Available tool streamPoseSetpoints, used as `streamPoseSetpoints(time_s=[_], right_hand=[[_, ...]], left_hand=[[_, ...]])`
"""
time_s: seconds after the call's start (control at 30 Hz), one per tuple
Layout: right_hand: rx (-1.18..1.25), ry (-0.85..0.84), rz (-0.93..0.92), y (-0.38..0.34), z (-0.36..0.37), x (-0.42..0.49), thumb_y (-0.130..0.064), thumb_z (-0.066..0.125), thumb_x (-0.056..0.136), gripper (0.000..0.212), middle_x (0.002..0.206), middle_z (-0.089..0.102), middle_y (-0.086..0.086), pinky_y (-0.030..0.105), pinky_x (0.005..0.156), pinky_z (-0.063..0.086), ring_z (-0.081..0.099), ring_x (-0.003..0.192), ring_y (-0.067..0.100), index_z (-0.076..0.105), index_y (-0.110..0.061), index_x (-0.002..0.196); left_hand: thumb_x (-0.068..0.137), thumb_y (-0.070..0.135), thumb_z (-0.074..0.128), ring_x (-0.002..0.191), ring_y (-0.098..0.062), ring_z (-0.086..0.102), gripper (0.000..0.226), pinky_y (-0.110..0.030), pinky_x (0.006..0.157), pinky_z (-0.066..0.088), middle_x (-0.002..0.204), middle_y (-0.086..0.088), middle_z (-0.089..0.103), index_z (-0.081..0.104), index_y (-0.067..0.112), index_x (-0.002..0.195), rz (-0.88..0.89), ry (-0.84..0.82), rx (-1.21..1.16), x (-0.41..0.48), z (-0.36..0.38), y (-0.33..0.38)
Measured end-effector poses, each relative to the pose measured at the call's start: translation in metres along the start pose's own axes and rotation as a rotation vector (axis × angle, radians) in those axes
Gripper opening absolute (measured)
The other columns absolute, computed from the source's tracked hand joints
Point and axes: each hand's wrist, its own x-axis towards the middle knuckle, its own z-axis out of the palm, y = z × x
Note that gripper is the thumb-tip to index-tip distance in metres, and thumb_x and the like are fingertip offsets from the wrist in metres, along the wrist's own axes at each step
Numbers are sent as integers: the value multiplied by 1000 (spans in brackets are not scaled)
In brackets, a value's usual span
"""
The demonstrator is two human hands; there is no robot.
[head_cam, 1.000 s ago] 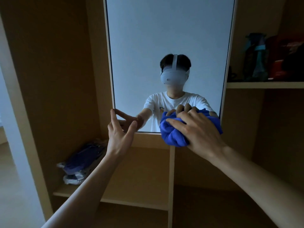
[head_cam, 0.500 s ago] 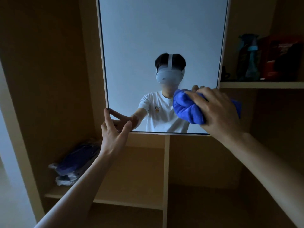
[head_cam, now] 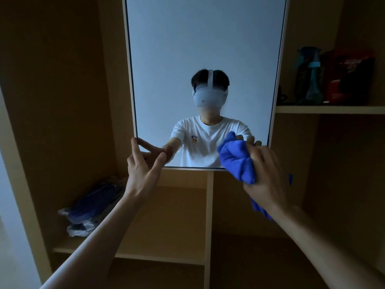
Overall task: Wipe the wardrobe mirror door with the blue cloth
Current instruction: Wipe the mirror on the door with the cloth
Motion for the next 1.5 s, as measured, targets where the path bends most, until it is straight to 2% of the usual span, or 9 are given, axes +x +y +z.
streamPoseSetpoints(time_s=[0.3,0.47,0.63,0.87,1.03,1.17,1.27,1.33,1.5], right_hand=[[198,292,356,-5,-11,14,1,66,79,45,111,56,13,31,76,44,58,94,23,54,-3,122],[222,336,459,-12,-13,15,-1,65,83,40,113,59,16,38,84,47,58,103,31,55,-2,122],[112,332,479,-19,-8,22,-13,61,87,29,100,60,14,35,69,45,62,87,28,56,0,112],[222,406,436,-37,18,23,-19,64,84,50,120,56,17,33,79,47,59,104,31,48,-5,129],[170,369,363,-72,39,35,-28,54,82,44,106,58,10,43,68,57,63,91,27,51,-8,122],[252,325,287,-110,62,36,-14,69,77,58,120,52,16,45,85,52,57,104,35,47,-9,131],[118,421,241,-143,71,42,-27,47,97,36,96,58,12,25,66,39,59,81,26,59,-3,121],[116,398,161,-160,78,45,-36,35,103,47,95,59,11,27,63,44,59,80,25,60,-1,121],[94,218,139,-197,97,48,-31,55,95,48,106,60,12,33,66,56,63,91,26,52,-5,135]], left_hand=[[100,52,53,143,-37,39,87,-52,106,41,161,-16,26,-7,38,161,31,44,86,2,-4,-5],[100,47,55,144,-33,37,86,-49,103,41,160,-14,29,-4,36,163,55,83,96,4,0,-9],[85,62,47,145,-28,37,93,-42,101,38,163,-8,28,3,36,163,59,83,65,5,-1,-10],[96,48,54,144,-25,39,81,-38,99,37,163,-3,30,7,39,162,70,90,11,10,-5,-17],[104,34,49,146,-22,36,70,-33,102,32,165,-1,28,10,39,162,84,66,-19,13,-8,-21],[108,38,39,147,-20,35,59,-29,102,28,165,0,29,12,40,161,81,20,-58,15,-14,-24],[109,41,33,145,-12,35,54,-27,105,27,165,5,30,17,40,161,88,-10,-112,18,-20,-26],[109,47,30,146,-12,36,52,-29,113,29,163,8,34,21,40,160,67,-37,-171,20,-23,-28],[101,65,22,133,-12,54,61,-46,117,40,145,4,58,42,37,152,18,-83,-358,22,-30,-29]])
